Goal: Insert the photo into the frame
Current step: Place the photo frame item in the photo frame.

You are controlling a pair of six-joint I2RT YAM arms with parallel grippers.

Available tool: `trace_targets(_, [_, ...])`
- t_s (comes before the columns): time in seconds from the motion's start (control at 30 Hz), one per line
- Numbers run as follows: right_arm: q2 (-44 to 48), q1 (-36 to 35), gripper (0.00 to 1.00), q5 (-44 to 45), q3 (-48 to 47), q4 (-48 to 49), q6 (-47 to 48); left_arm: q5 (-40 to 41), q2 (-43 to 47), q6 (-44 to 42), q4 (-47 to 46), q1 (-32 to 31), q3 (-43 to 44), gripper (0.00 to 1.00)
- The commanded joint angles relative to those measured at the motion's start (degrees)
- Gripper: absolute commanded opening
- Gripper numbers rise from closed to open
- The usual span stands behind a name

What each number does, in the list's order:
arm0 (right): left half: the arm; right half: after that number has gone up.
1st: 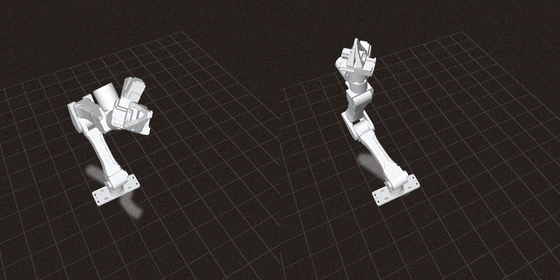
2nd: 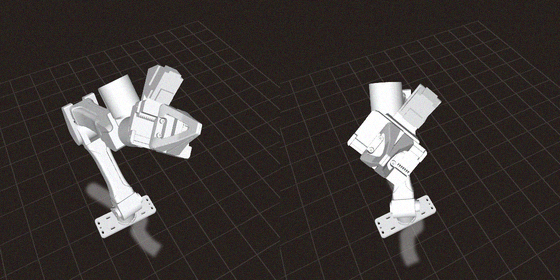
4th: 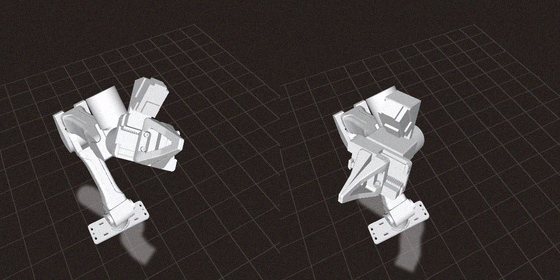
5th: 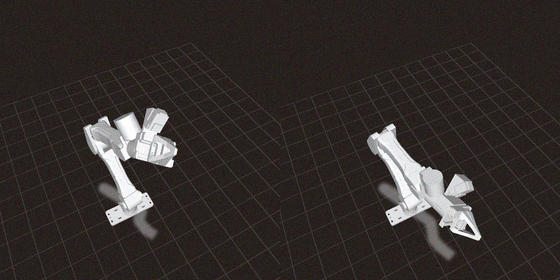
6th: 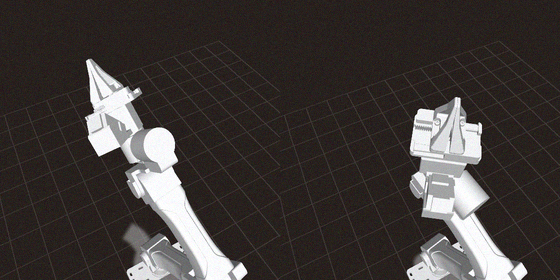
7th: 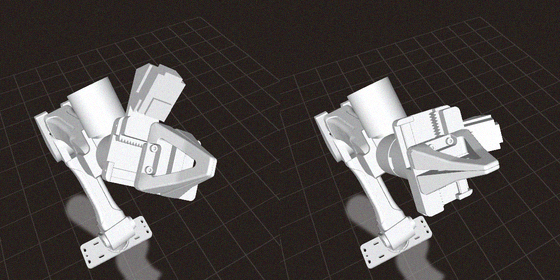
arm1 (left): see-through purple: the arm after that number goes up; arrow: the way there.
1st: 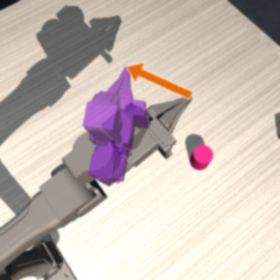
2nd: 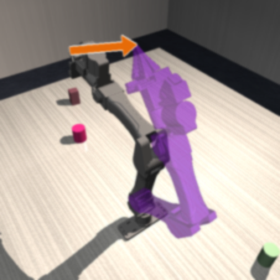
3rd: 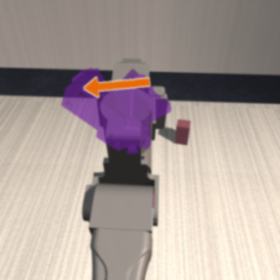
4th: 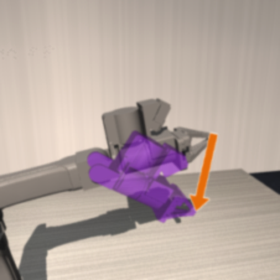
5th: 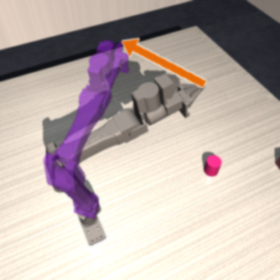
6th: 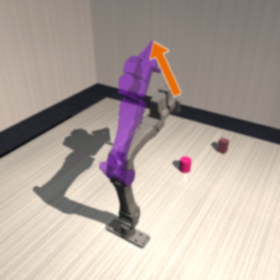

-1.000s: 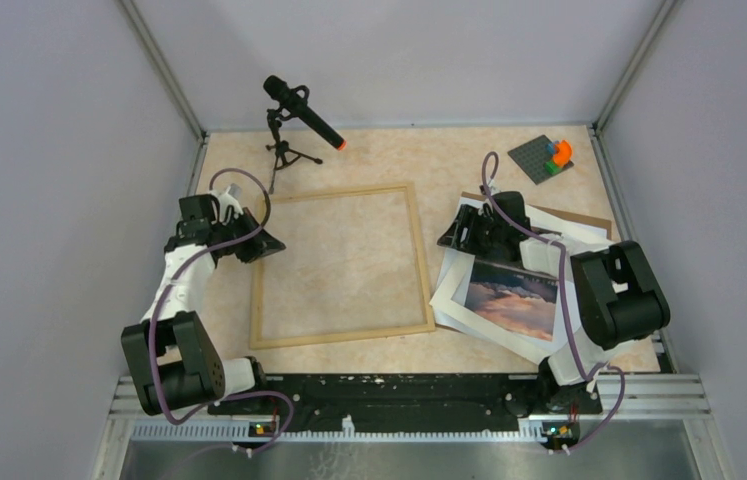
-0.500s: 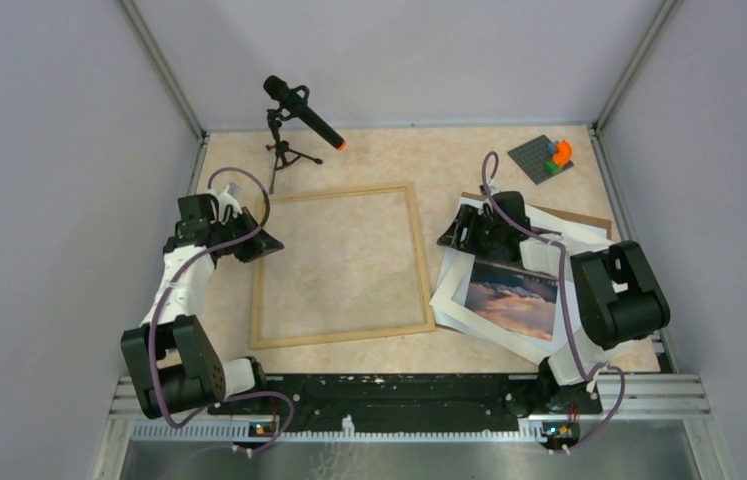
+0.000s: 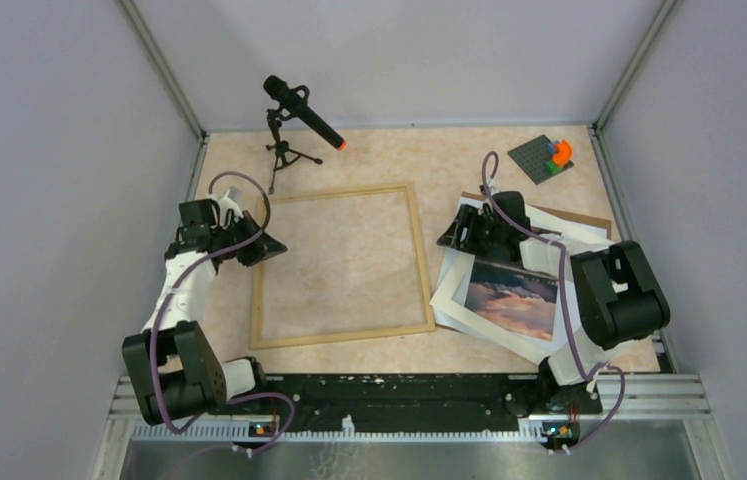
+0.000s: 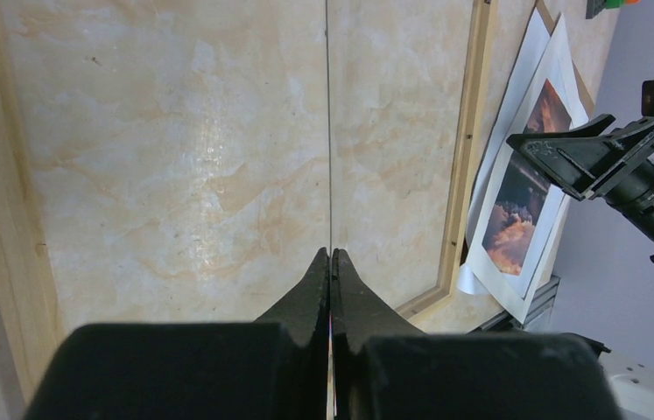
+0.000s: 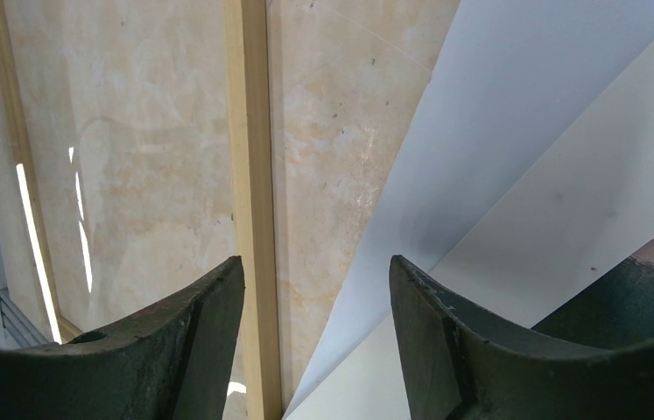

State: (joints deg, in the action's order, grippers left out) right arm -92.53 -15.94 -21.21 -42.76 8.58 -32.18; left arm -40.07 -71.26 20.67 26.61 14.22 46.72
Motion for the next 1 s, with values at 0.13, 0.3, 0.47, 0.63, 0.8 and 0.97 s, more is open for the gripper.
trace_targets(0.13, [-0.9, 0.0, 0.61, -1.1, 0.1, 2.8, -0.1, -2.2, 0.7, 1.4, -4.3, 0.2, -2.7, 0.00])
trace_targets(0.3, [-1.0, -0.1, 0.61, -1.0, 0.1, 2.8, 0.0, -0.1, 1.8, 0.5, -4.9, 0.2, -1.9, 0.00])
trace_targets(0.47, [-1.1, -0.1, 0.61, -1.0, 0.0, 2.8, 0.0, 0.0, 2.0, 2.1, -6.6, 0.3, -2.8, 0.00])
trace_targets(0.63, [-1.0, -0.1, 0.61, -0.9, 0.0, 2.8, 0.0, 0.6, 2.8, 3.1, -8.0, 0.2, -4.1, 0.00])
trace_targets(0.8, [-1.2, -0.1, 0.61, -1.2, 0.0, 2.9, -0.1, 0.5, 3.9, 3.0, -8.7, 0.2, -4.2, 0.00])
trace_targets(0.97, [-1.1, -0.1, 0.61, -1.2, 0.0, 2.8, -0.1, 1.1, 5.3, 2.0, -8.4, 0.2, -4.5, 0.00])
